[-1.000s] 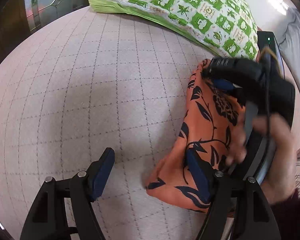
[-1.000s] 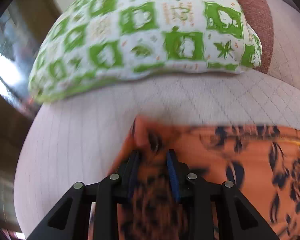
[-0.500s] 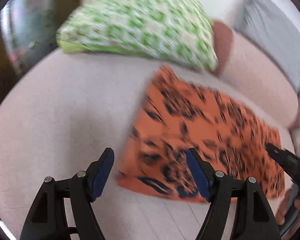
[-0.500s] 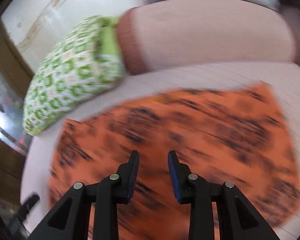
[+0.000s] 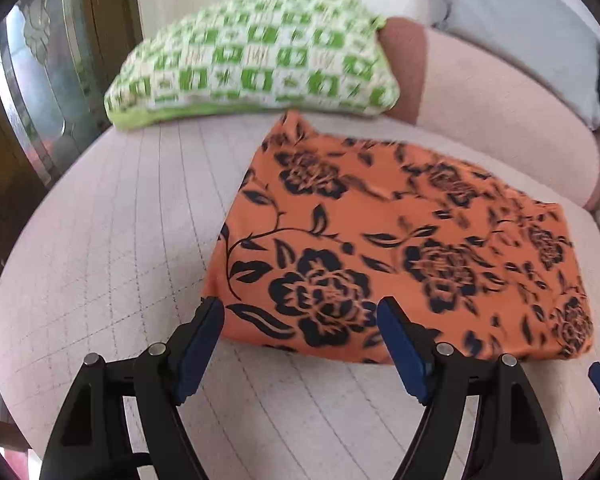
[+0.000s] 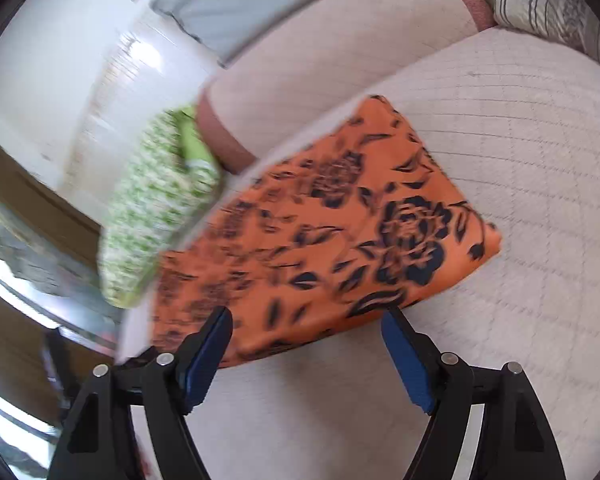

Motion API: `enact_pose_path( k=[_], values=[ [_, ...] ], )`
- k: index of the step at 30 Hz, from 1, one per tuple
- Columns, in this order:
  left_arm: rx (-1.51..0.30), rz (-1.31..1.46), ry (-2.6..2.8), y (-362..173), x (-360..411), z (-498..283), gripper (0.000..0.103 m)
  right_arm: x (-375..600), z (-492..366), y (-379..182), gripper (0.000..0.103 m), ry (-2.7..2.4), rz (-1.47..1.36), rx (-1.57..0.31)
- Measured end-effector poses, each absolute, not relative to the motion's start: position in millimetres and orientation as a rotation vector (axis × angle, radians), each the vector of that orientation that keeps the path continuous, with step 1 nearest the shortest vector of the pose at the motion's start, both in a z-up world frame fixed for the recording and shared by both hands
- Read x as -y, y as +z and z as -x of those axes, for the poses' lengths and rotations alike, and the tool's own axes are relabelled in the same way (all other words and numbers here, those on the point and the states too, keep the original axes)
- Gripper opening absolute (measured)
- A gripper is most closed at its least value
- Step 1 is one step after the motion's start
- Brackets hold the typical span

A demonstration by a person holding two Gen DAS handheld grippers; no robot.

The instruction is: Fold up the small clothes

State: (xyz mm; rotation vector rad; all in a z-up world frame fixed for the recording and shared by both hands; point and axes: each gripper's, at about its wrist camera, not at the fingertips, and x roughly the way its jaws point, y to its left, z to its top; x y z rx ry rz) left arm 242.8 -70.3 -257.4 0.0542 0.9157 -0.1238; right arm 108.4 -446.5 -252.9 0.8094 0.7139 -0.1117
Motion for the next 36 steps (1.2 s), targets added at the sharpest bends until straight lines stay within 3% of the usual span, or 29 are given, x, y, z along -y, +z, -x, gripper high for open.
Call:
enact_pose_path(
  k=[10, 26, 36],
  values=[
    [-0.807, -0.081, -0.102, -244, 80, -206, 0.08, 436, -101, -281, 0.08, -0.078, -0.94, -0.726],
    [-0.847, -0.081, -0.106, -254, 84, -214, 0.08, 442, -116, -287, 0.08, -0.073, -0.99, -0.722],
    [-1.215, 0.241, -0.24, -306, 62, -240, 0.08, 439, -133, -292, 0.08, -0.081, -1.008, -0.749]
  ],
)
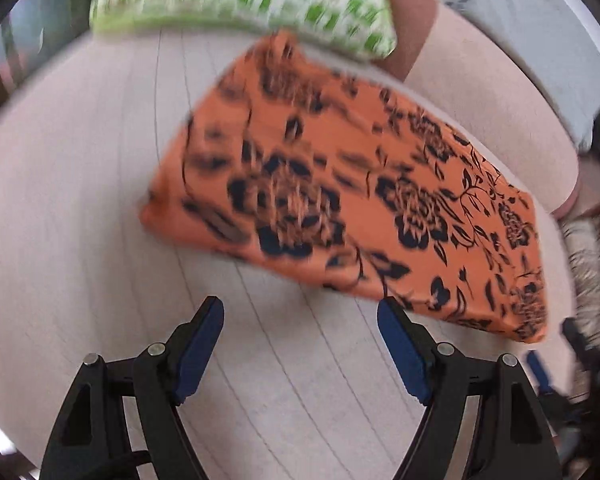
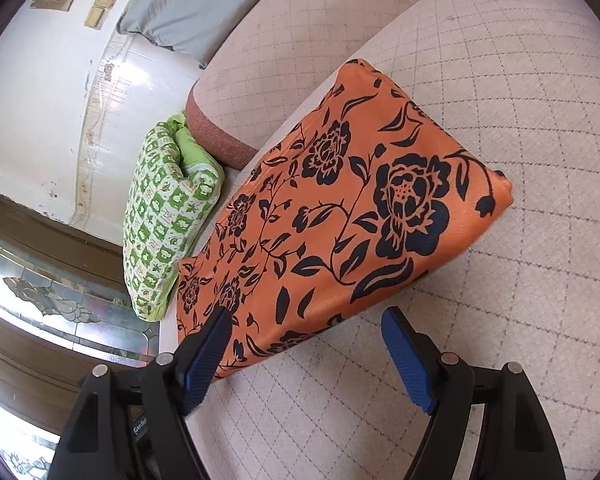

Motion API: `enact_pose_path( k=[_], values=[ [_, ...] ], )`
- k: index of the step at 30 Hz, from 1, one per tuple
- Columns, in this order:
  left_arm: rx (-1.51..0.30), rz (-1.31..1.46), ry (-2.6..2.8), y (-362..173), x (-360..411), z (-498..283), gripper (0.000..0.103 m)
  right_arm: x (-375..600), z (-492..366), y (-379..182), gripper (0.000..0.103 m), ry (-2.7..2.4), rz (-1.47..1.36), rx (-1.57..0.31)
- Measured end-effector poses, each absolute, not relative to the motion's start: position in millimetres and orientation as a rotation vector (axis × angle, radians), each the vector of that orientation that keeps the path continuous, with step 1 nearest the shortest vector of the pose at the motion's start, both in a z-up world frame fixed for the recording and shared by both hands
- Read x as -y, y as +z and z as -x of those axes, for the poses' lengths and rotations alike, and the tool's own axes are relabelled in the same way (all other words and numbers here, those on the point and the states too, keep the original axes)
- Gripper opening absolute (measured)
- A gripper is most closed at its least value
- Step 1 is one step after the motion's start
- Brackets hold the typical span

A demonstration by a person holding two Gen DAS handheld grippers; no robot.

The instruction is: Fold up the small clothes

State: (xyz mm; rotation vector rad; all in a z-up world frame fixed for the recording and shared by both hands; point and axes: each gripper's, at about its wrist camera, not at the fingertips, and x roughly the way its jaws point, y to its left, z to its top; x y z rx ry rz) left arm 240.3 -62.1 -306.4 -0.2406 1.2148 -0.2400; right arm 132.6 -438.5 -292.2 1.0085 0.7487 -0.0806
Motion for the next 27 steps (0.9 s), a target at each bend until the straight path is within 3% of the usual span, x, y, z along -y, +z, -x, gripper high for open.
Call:
enact_pose_path(
  k=[3, 8, 14, 18, 22, 27],
  values=[
    [-1.287, 0.322, -0.238, -320, 55, -243, 0.08, 438, -136, -296, 0.08, -0.078, -1.023, -0.754],
    [-1.136, 0.173, -0.128, -299, 60, -236, 0.08, 435, -136, -294, 0.08, -0.077, -1.016, -0.734],
    [-1.022, -0.011, -0.006, -292, 64, -246, 0.08, 412, -136, -257, 0.08, -0.13, -0.7, -0.622],
    [-1.001, -0.069, 0.102, -302, 47, -267, 0.08, 441, -148, -274, 0.08, -0.181, -0.726, -0.622],
    [-1.006, -0.147, 0.099, -315, 47, -282, 0.08, 479, -166, -328, 0.077, -0.188, -0.827, -0.731],
    [-0.993, -0.203, 0.096, -308, 56, -283, 0.08, 473, -168, -316, 0.078, -0.208, -0.812, -0.746]
  ],
)
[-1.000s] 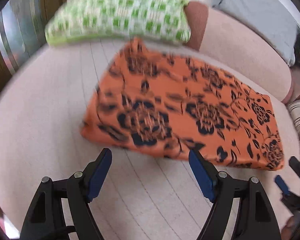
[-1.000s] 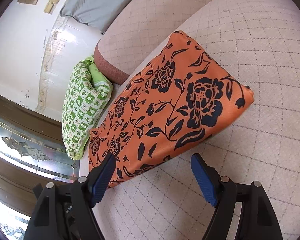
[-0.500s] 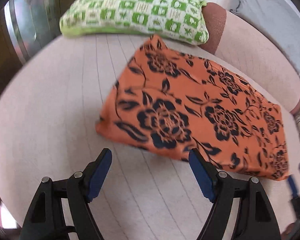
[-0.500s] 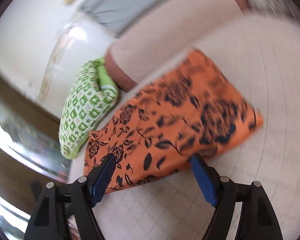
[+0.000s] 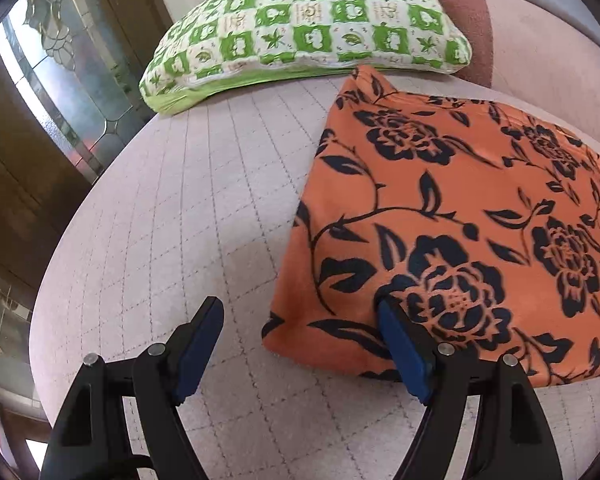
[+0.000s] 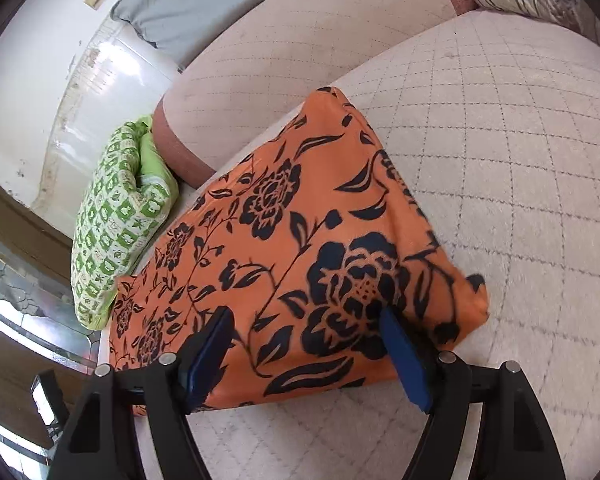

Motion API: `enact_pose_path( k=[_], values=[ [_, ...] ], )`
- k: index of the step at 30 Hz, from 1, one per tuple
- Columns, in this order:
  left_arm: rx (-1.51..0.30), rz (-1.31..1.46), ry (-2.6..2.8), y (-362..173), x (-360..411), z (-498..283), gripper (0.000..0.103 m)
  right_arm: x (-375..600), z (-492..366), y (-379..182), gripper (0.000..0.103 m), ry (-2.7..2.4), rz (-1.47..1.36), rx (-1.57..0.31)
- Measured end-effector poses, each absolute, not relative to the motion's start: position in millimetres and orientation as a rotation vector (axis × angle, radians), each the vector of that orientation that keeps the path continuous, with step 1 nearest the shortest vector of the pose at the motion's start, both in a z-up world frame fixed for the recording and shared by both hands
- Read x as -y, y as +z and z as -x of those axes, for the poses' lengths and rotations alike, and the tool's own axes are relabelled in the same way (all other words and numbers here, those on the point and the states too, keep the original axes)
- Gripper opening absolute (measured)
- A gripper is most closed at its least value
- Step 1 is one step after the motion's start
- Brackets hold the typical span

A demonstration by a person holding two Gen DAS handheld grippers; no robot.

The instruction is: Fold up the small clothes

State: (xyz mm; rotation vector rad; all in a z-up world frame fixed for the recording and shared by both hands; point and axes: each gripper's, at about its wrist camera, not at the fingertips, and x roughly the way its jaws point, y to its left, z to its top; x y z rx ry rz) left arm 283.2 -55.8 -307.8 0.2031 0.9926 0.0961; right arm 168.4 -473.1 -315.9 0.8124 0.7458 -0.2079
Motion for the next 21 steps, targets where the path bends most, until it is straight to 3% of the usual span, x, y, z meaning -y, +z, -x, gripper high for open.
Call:
enact_pose_path(
  k=[9, 21],
  values=[
    [-0.901, -0.146, 0.061, -280, 57, -275, 0.08, 448, -174, -285, 0.078, -0.175, -0.724, -0.664],
    [-0.868, -0.172, 0.002, -274, 78, -282, 0.08, 443, -203, -303, 0.078, -0.18, -0.749, -0.729]
  ],
)
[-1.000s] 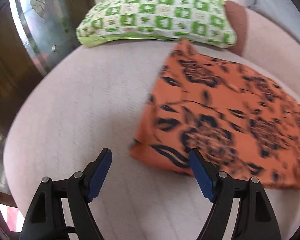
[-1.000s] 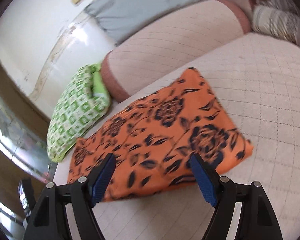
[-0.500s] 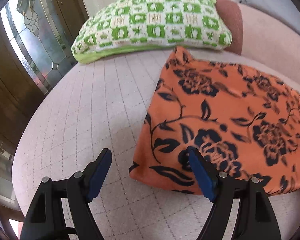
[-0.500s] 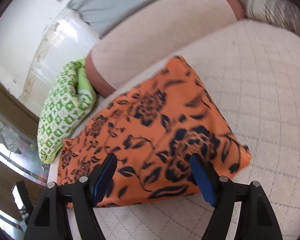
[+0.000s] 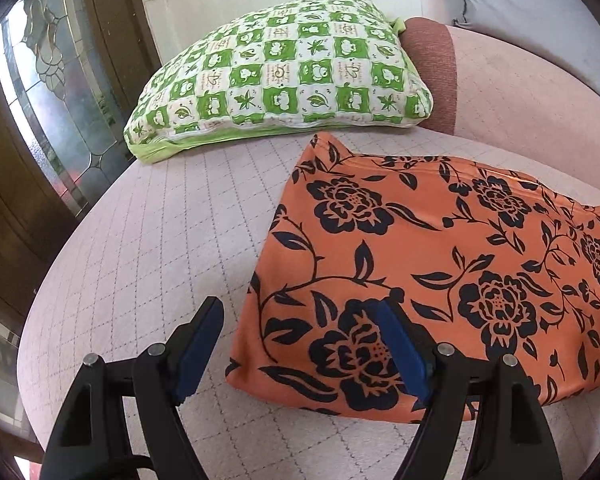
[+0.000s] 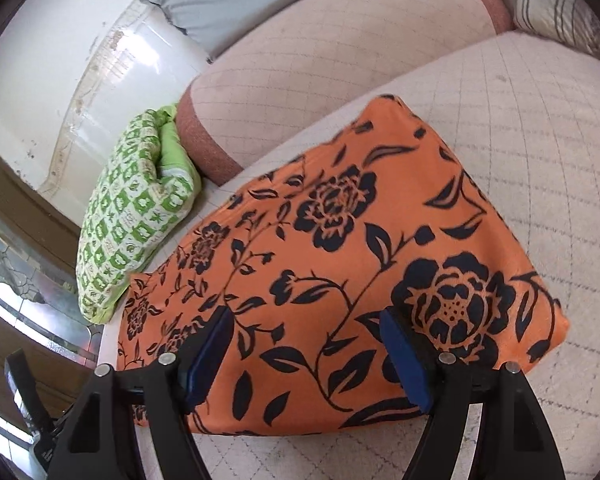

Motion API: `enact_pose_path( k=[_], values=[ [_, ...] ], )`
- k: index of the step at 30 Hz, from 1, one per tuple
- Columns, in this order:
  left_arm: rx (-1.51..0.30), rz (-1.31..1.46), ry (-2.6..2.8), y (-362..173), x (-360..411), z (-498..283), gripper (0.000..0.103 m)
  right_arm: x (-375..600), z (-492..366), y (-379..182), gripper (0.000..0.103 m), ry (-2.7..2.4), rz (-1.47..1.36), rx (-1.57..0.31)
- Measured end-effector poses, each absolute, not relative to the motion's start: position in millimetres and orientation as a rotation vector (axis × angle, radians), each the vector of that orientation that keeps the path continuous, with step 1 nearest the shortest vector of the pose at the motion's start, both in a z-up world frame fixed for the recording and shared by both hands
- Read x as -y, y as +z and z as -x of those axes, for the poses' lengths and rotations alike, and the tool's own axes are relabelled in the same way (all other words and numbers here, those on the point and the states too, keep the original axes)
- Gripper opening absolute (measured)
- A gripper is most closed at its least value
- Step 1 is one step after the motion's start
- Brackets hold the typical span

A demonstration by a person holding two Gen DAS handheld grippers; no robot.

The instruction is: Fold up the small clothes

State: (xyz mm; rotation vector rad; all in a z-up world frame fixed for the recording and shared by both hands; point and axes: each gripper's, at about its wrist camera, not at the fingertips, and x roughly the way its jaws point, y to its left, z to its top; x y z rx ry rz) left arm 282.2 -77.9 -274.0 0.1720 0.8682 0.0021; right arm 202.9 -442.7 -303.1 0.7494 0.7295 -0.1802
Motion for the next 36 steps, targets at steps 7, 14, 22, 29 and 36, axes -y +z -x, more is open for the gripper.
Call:
enact_pose_path(
  k=[7, 14, 22, 29, 36],
  values=[
    [-1.024, -0.159, -0.017, -312, 79, -296, 0.08, 443, -206, -313, 0.078, -0.189, -0.743, -0.775],
    [-0.981, -0.162, -0.014, -297, 73, -282, 0.08, 442, -190, -292, 0.078, -0.178, -0.748, -0.698],
    [-1.035, -0.11, -0.057, -298, 63, -264, 0.08, 432, -184, -306, 0.078, -0.172, -0.747, -0.784],
    [-1.176, 0.123, -0.193, -303, 46, -246, 0.08, 443, -147, -300, 0.078, -0.142, -0.883, -0.73],
    [-1.254, 0.344, -0.291, -314, 32, -246, 0.08, 452, -124, -325, 0.078, -0.128, -1.128, -0.758]
  ],
)
